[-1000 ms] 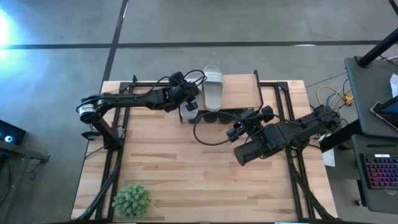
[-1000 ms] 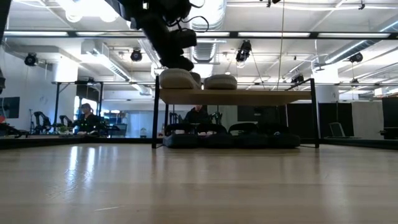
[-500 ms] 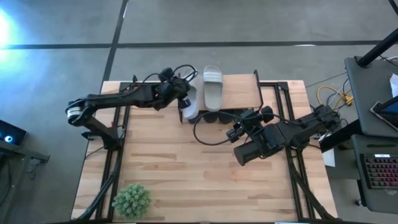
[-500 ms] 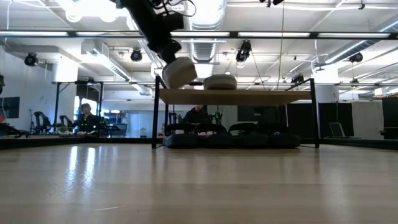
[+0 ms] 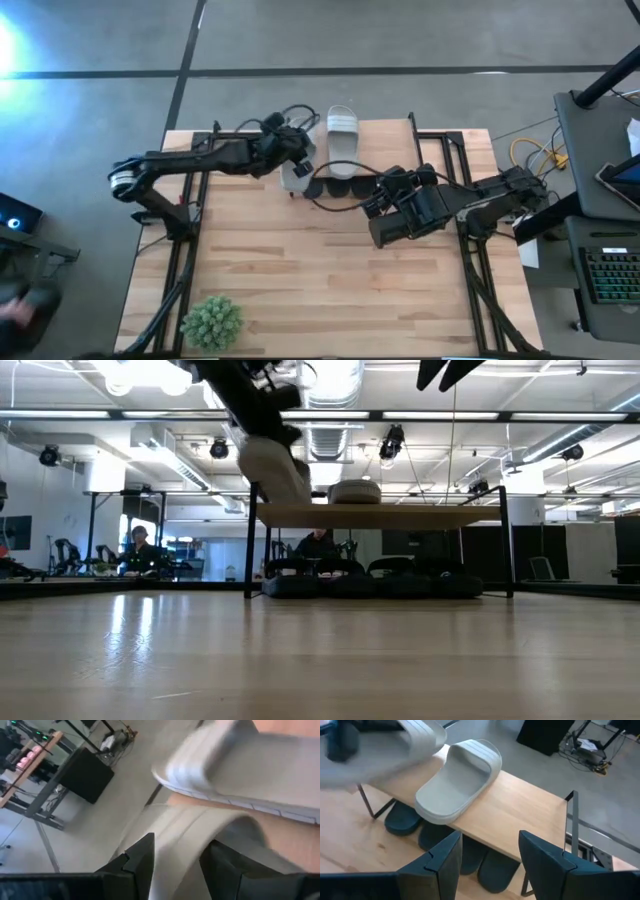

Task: Pick and place slides into the shelf
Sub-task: Put the gray slide on the shelf, then adjust the gray slide on the shelf

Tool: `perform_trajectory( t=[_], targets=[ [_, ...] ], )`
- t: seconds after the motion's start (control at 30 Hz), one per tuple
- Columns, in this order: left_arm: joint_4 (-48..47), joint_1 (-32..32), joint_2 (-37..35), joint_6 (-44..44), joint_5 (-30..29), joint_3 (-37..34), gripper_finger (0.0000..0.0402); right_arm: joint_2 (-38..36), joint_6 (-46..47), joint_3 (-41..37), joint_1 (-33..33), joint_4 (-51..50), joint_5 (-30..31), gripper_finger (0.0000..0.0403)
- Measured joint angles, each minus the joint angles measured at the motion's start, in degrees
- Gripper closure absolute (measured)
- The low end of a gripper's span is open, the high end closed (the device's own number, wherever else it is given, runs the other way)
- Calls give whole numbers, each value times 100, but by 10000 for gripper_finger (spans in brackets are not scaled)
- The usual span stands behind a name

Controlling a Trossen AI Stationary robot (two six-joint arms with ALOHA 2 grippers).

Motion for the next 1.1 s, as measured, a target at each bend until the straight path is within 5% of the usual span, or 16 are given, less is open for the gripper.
perform_trajectory(
  t=[0.43, 1.1],
  targets=[
    [1201, 130, 555, 728, -350, 287, 268, 0, -226, -14, -3, 3, -12, 216],
    [146, 157, 225, 685, -185, 97, 268, 0, -250, -85, -5, -22, -18, 216]
  ],
)
